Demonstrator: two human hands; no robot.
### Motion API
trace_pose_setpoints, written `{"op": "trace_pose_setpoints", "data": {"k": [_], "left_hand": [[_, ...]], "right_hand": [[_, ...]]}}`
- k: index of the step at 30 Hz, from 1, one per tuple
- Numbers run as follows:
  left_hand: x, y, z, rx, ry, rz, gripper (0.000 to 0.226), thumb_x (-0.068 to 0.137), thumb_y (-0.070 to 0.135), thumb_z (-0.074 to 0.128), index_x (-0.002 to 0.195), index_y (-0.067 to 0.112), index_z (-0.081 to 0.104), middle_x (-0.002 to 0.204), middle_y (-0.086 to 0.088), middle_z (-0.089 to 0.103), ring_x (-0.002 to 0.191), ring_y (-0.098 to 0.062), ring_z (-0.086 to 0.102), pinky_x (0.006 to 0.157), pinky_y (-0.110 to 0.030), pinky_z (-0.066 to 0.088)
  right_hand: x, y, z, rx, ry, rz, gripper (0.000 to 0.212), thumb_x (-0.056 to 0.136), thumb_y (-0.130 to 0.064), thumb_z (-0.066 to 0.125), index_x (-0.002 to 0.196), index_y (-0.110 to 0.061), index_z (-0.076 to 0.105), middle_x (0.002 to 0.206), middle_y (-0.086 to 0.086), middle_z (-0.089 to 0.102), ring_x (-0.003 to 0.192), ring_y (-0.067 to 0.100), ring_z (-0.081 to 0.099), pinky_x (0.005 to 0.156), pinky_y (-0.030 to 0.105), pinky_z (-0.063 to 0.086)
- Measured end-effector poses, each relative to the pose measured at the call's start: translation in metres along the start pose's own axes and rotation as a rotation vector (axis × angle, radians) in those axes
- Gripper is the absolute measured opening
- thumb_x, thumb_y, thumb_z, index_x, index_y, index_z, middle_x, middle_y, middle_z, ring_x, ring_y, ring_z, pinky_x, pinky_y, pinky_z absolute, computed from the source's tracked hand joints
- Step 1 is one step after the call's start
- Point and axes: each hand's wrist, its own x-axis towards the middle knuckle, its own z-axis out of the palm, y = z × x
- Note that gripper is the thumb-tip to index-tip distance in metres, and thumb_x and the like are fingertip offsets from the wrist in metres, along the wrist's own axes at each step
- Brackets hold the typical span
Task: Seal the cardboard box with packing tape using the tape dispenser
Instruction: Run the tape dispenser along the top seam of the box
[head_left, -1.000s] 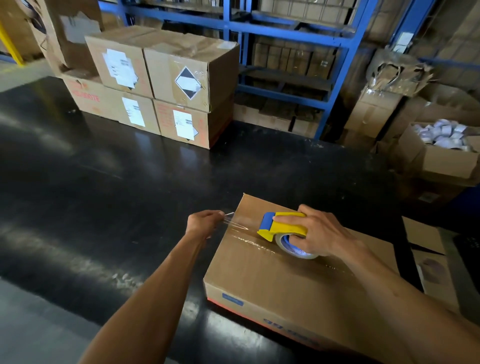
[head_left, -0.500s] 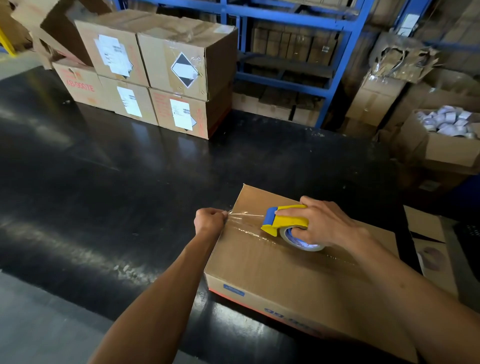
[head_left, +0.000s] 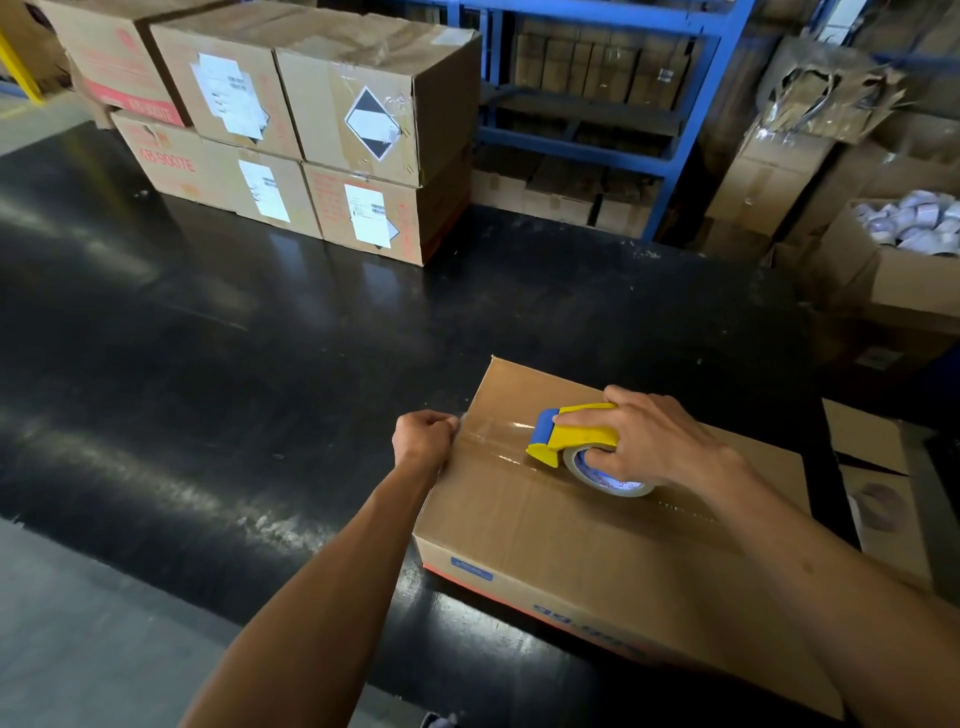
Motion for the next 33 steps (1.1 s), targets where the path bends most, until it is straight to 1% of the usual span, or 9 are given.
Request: {"op": "trace_pose_setpoints", "data": {"k": [3,5,7,9,11,14,19,24,33], "left_hand": [[-0.004,-0.004,0.001,-0.002,0.013,-0.013,0.010,0.091,0.025,0.072,0.089,0.018,0.079,0.091,-0.005,0.076,0.083,-0.020,0.069,0.083,-0.039,0.060],[-0.008,-0.006,0.000,0.010,0.021,0.000,0.021,0.092,0.031,0.071,0.106,0.017,0.077,0.106,-0.008,0.075,0.090,-0.020,0.068,0.087,-0.038,0.057],[-0.012,-0.009,-0.001,0.168,0.060,0.028,0.061,0.091,0.044,0.070,0.143,0.016,0.053,0.133,-0.012,0.061,0.113,-0.028,0.062,0.097,-0.042,0.050],[-0.017,-0.011,-0.004,0.371,0.127,0.156,0.082,0.093,0.049,0.065,0.157,0.016,0.026,0.147,-0.016,0.042,0.131,-0.034,0.047,0.102,-0.048,0.044],[-0.022,-0.013,-0.003,0.509,0.141,0.459,0.070,0.100,0.038,0.056,0.158,0.015,0.024,0.155,-0.017,0.034,0.140,-0.035,0.036,0.109,-0.049,0.040],[-0.029,-0.017,0.008,0.700,-0.109,0.738,0.061,0.107,0.036,0.040,0.160,0.015,0.018,0.168,-0.012,0.011,0.153,-0.031,0.017,0.122,-0.044,0.024],[-0.025,-0.025,0.012,0.903,-0.330,0.604,0.070,0.104,0.058,0.017,0.162,0.024,0.000,0.169,-0.001,-0.013,0.152,-0.028,0.021,0.113,-0.044,0.038],[-0.030,-0.025,0.009,1.166,-0.260,0.906,0.087,0.094,0.073,0.001,0.160,0.018,-0.006,0.165,-0.011,-0.023,0.152,-0.027,-0.021,0.121,-0.043,-0.017],[-0.018,-0.034,0.010,1.272,-0.371,0.974,0.097,0.094,0.079,0.014,0.159,0.011,-0.007,0.167,-0.008,-0.016,0.152,-0.023,-0.020,0.124,-0.039,-0.013]], "right_hand": [[0.002,-0.003,0.001,-0.013,-0.003,-0.005,0.057,0.088,-0.060,0.050,0.142,-0.052,0.036,0.098,-0.007,0.038,0.079,0.015,0.048,0.056,0.022,0.029],[0.002,-0.003,0.002,-0.018,0.001,-0.003,0.056,0.088,-0.060,0.050,0.142,-0.052,0.037,0.099,-0.008,0.037,0.079,0.014,0.047,0.054,0.020,0.026],[0.001,-0.002,0.002,-0.010,0.005,-0.002,0.056,0.088,-0.059,0.050,0.142,-0.052,0.036,0.099,-0.008,0.036,0.079,0.013,0.047,0.055,0.020,0.028],[0.001,-0.002,0.003,-0.001,0.002,-0.006,0.057,0.088,-0.059,0.050,0.143,-0.052,0.035,0.100,-0.008,0.037,0.080,0.013,0.048,0.058,0.022,0.031],[0.002,-0.002,0.004,0.003,0.004,-0.005,0.056,0.087,-0.059,0.050,0.142,-0.053,0.036,0.099,-0.008,0.039,0.079,0.014,0.049,0.059,0.023,0.033],[0.003,-0.001,0.002,0.006,0.015,0.002,0.056,0.086,-0.059,0.052,0.140,-0.054,0.039,0.096,-0.008,0.038,0.076,0.015,0.047,0.056,0.023,0.029],[0.003,0.001,0.004,-0.001,0.011,-0.004,0.056,0.087,-0.059,0.051,0.140,-0.053,0.038,0.098,-0.008,0.039,0.077,0.015,0.047,0.056,0.022,0.029],[0.006,0.003,0.004,0.027,-0.015,0.008,0.055,0.087,-0.057,0.053,0.141,-0.050,0.040,0.098,-0.007,0.041,0.081,0.015,0.050,0.062,0.025,0.036],[0.016,-0.004,-0.004,-0.020,-0.103,-0.024,0.054,0.086,-0.063,0.050,0.139,-0.055,0.042,0.097,-0.008,0.038,0.083,0.015,0.043,0.066,0.028,0.032]]}}
